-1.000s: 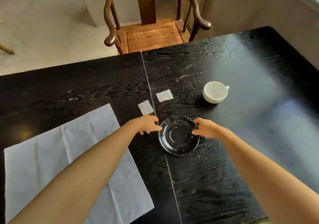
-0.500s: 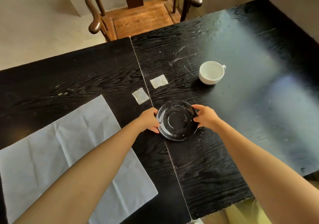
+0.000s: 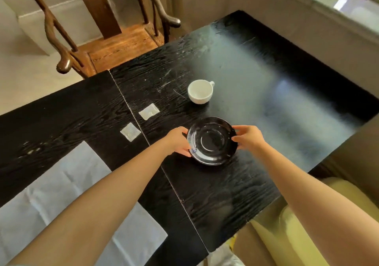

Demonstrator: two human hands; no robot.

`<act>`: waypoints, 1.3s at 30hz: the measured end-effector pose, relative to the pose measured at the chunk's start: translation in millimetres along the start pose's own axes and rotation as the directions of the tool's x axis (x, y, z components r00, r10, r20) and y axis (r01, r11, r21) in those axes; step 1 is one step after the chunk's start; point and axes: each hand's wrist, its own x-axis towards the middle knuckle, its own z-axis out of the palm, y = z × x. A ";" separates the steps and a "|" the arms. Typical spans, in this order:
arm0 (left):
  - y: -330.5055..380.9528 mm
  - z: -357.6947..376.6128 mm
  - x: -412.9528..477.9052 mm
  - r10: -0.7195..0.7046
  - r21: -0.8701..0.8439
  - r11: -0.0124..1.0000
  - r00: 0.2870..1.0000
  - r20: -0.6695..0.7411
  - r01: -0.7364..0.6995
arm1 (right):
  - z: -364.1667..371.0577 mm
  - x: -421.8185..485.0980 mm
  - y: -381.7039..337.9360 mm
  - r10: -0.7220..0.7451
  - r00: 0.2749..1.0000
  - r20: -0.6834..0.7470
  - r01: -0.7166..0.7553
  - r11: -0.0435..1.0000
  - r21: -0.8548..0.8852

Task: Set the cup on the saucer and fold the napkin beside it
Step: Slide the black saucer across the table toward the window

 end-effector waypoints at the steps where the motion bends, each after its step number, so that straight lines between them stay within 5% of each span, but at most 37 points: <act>1: 8.0 11.5 0.9 0.020 0.001 1.000 1.000 0.014 -0.020 | -12.9 -0.7 5.9 0.010 0.999 -0.031 -0.008 0.999 0.036; 17: 106.7 193.7 37.0 -0.017 -0.075 0.997 0.999 0.051 0.021 | -193.2 17.0 92.8 0.105 0.971 -0.216 -0.075 0.987 0.144; 32: 119.5 214.8 61.4 -0.089 -0.096 0.991 0.996 0.026 0.091 | -208.5 52.3 114.0 0.153 0.982 -0.112 -0.118 0.955 0.272; 39: 117.9 215.6 59.3 -0.070 -0.075 0.995 0.997 0.020 0.071 | -213.2 54.0 109.9 0.141 0.989 -0.043 -0.132 0.975 0.177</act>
